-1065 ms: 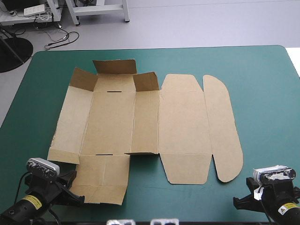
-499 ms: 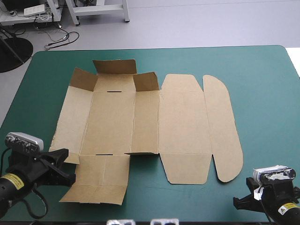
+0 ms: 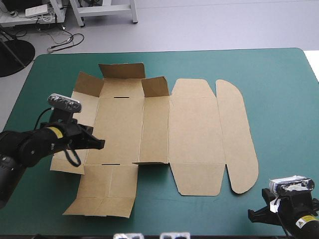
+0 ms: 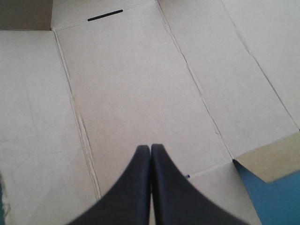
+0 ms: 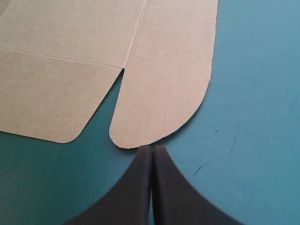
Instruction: Fold the box
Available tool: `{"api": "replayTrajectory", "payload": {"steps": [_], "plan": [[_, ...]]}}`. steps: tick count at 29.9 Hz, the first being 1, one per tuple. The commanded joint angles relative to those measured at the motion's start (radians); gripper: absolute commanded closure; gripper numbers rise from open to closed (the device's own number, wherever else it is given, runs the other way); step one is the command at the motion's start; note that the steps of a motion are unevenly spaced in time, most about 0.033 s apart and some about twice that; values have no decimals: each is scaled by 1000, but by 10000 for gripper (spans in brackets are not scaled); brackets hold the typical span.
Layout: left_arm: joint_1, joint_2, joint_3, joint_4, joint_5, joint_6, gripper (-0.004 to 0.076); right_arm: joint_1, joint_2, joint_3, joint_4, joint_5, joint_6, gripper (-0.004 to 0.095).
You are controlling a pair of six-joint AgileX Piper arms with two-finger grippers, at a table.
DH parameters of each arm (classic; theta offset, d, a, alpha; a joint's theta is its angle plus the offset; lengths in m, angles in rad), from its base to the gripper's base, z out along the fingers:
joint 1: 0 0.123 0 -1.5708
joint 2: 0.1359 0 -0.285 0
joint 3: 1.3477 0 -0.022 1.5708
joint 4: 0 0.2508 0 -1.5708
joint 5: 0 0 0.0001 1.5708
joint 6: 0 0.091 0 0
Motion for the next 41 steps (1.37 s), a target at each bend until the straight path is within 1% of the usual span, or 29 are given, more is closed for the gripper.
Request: {"api": "replayTrajectory", "payload": {"steps": [1, 3, 6, 9, 13, 17, 20, 23, 25, 31, 35, 36, 39, 41], "plan": [[-6, 108, -82, 8, -90, 0, 734, 3, 12, -26, 12, -54, -10, 928], [11, 166, -122, 32, -88, -17, 734, 3, 12, -26, 12, -54, -10, 928], [86, 241, -193, 23, -66, -17, 733, 3, 12, -26, 12, -54, -10, 928], [209, 284, -254, -34, -12, -7, 733, 3, 12, -26, 12, -54, -10, 928], [409, 304, -272, -166, 44, 75, 733, 3, 12, -26, 12, -54, -10, 928], [595, 334, -272, -251, 139, 162, 733, 3, 12, -26, 12, -54, -10, 928], [684, 374, -272, -283, 237, 229, 733, 3, 12, -26, 12, -54, -10, 928], [731, 419, -262, -334, 287, 276, 734, 3, 12, -26, 12, -54, -10, 928], [734, 449, -262, -356, 298, 290, 734, 3, 12, -26, 12, -54, -10, 928], [732, 533, -262, -372, 306, 290, 734, 3, 12, -26, 12, -54, -10, 928], [732, 552, -262, -364, 302, 292, 724, 3, 12, -26, 12, -54, -10, 928], [732, 556, -262, -364, 302, 293, 715, 3, 12, -26, 12, -54, -10, 928], [732, 558, -262, -362, 309, 293, 647, 3, 12, -26, 12, -54, -10, 928], [732, 558, -262, -359, 317, 317, 558, 3, 12, -26, 12, -54, -10, 928]]}}
